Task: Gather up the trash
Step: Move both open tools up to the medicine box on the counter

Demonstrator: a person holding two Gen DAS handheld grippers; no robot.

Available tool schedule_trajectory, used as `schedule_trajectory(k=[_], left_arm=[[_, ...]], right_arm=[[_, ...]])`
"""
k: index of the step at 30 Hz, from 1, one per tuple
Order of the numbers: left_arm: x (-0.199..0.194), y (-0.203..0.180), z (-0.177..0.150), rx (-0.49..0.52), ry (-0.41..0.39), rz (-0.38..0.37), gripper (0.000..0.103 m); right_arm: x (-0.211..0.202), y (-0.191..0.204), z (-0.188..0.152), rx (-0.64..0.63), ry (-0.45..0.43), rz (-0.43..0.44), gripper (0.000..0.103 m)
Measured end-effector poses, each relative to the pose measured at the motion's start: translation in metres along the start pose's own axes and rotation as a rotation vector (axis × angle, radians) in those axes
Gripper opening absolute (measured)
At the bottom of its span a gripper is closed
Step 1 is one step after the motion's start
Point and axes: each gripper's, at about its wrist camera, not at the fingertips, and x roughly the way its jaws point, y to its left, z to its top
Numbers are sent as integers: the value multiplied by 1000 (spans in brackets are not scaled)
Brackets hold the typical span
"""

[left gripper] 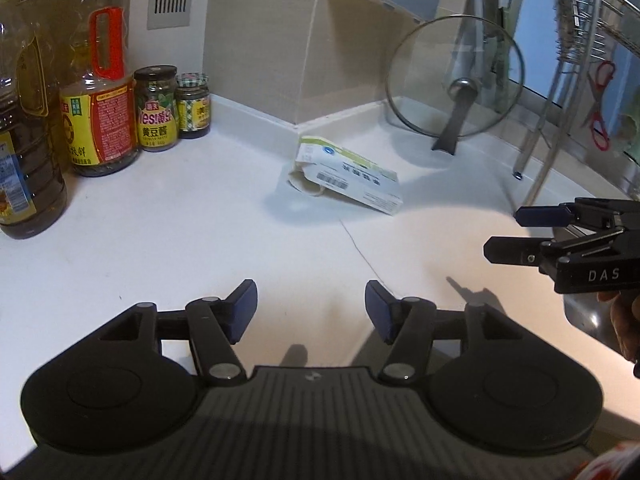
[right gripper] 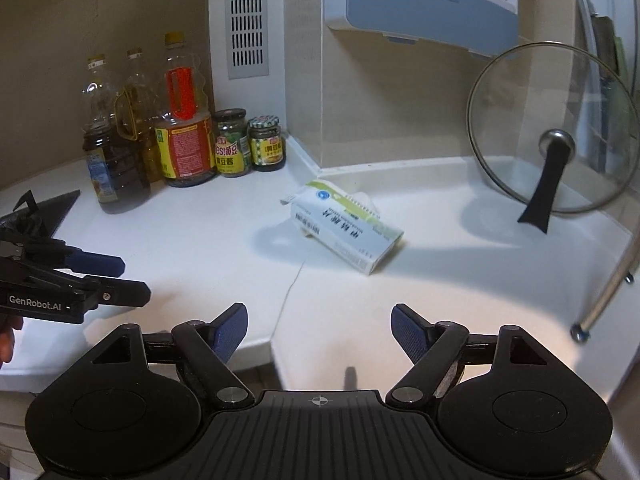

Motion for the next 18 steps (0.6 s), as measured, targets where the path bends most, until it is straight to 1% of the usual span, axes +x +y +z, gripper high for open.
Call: schedule_trajectory(k=[1,2,6,11,13,16,18], left_arm=[[4,0,5,-6,-3,9,61],[8,-2,9,-9,-7,21,63],[22,-5,25,-42,-11,83,64],[30,-11,41,-65,-14,160,68],[30,-12,44,-82,-20,173,68],[29,-11,48,-126,-38,172,70],[29,-11,49,-136,-41,185,71]], right_arm=[[5,-7,5,-12,-4,14,79],[11,-14,11,-27,-6,28,79],[35,-41,32,-80,-10,90,80],[69,-63,53,-187,-6,199,80],[84,-68,61,-218,-2,242,80],[106,-72,70,-277,15,294,80],[119,-70,75,-317,31,310,80]])
